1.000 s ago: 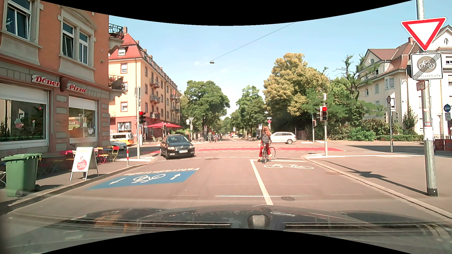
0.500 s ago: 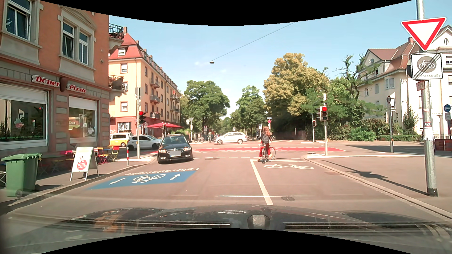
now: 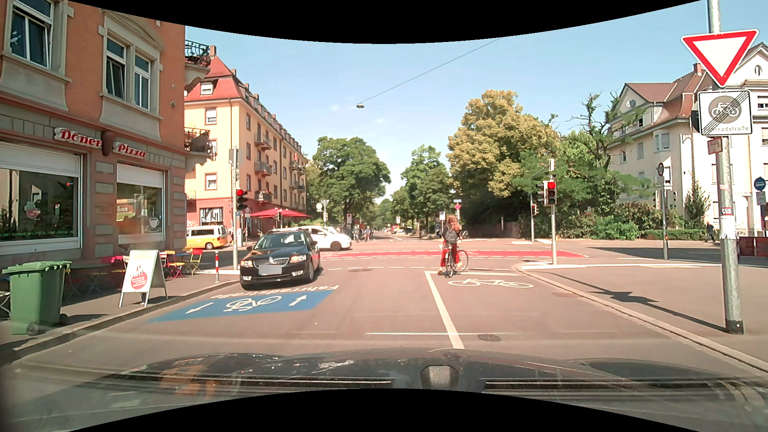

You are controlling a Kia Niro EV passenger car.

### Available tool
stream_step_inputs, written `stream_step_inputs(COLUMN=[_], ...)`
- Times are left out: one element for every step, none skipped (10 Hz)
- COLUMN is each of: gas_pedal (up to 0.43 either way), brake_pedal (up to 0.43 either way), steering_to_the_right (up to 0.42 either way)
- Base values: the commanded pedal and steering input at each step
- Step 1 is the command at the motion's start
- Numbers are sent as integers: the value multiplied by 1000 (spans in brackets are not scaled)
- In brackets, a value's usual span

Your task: Follow the waypoints while adhering to traffic rules and regulations

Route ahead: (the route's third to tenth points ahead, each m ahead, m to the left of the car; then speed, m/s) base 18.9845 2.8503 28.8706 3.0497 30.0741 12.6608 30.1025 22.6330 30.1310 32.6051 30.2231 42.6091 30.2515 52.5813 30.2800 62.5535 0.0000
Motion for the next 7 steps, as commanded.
stream_step_inputs(gas_pedal=[0,0,0,0,0,0,0], brake_pedal=[287,287,287,287,287,287,287], steering_to_the_right=[0,0,0,0,0,0,0])
